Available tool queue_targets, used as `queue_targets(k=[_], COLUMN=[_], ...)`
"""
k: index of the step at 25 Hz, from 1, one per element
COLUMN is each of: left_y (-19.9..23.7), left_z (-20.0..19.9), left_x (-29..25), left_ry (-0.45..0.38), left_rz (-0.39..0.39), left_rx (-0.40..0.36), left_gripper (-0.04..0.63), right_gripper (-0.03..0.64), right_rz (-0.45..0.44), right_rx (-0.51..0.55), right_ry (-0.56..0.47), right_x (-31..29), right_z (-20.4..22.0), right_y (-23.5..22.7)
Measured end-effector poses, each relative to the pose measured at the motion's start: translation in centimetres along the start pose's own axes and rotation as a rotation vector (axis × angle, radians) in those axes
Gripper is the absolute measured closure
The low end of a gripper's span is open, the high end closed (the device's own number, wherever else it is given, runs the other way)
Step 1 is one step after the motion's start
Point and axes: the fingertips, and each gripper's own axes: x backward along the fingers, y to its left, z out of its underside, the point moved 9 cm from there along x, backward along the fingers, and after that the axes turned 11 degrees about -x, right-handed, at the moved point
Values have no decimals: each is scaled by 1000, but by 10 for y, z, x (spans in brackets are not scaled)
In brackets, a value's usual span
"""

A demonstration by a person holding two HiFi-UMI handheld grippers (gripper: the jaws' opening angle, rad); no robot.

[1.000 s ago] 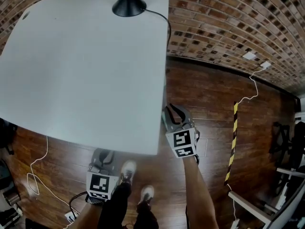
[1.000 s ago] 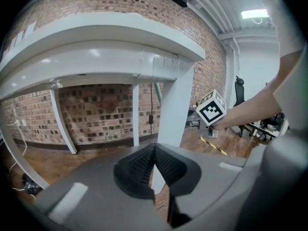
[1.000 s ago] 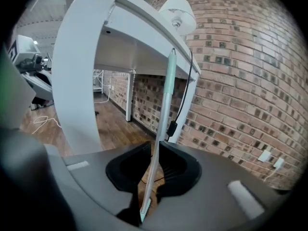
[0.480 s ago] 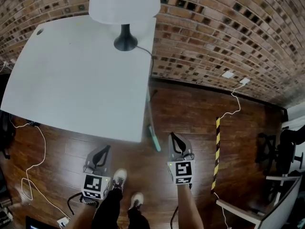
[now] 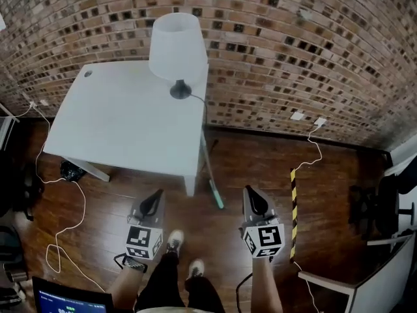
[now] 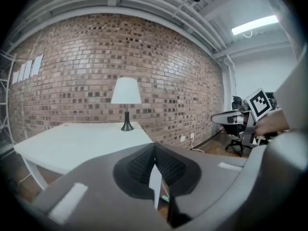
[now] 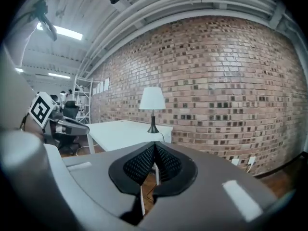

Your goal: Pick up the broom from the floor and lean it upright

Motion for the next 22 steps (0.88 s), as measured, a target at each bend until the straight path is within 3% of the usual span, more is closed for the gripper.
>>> queue_targets(k=[5,10,16,22], left_y=[6,5,14,30], left_z=[-73,-124,-136,-123], left_x=[40,87,139,161], left_ry=[-84,-146,-152,-142], left_rz=[-14,-26,-20,-10], left_rx=[-69,-110,-124,-109], left_gripper=[595,595,595,595], right_gripper=[603,603,603,603], right_rz=[-24,-26,2,-2], right_rx=[-5,55,7,-24], right_ry=[-63,-100,-148,-139], right_x=[57,117,149,148], right_z=[-61,-109,-133,-112], right_y=[26,48,81,111])
